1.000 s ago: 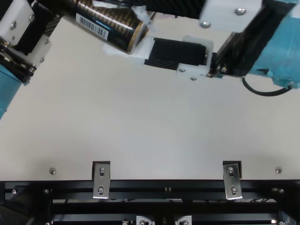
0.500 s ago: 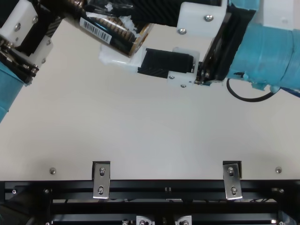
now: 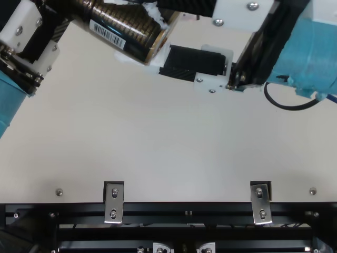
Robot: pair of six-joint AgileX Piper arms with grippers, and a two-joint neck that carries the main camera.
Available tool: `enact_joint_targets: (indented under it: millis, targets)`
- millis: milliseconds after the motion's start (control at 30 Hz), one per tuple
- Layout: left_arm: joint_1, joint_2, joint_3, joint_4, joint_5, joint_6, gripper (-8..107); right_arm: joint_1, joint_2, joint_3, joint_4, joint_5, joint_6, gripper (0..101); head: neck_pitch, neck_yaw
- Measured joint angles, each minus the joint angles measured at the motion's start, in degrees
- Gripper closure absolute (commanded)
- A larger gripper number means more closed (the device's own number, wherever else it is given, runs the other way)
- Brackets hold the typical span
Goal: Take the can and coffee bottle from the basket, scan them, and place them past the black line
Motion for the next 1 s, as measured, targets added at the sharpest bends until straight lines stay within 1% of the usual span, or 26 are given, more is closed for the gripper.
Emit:
enact_joint_targets:
  millis: [67,100,133,567,600,633,667,1000]
  targets:
    - [0.0,0.0,0.0,0.0,0.0,0.0,89,0.0,0.0,0.0,0.0,0.0,0.0,0,0.0,0.0]
    - [0.0,0.0,0.0,0.0,0.0,0.0,89,0.0,0.0,0.0,0.0,0.0,0.0,56,0.0,0.0]
    - [0.0,0.0,0.0,0.0,0.0,0.0,89,0.0,0.0,0.0,-0.05,0.0,0.0,101,0.0,0.0]
    - [0.0,0.0,0.0,0.0,0.0,0.0,89,0.0,0.0,0.0,-0.36,0.06,0.0,101,0.0,0.0]
    - [0.0,0.0,0.0,0.0,0.0,0.0,79,0.0,0.0,0.0,-0.36,0.06,0.0,101,0.29,0.0]
    - [0.0,0.0,0.0,0.0,0.0,0.0,53,0.0,0.0,0.0,-0.36,0.06,0.0,101,0.29,0.0]
    - [0.0,0.0,0.0,0.0,0.0,0.0,9,0.0,0.0,0.0,-0.36,0.06,0.0,101,0.29,0.0]
    - [0.0,0.0,0.0,0.11,0.15,0.0,9,0.0,0.0,0.0,-0.51,0.06,0.0,101,0.0,0.0]
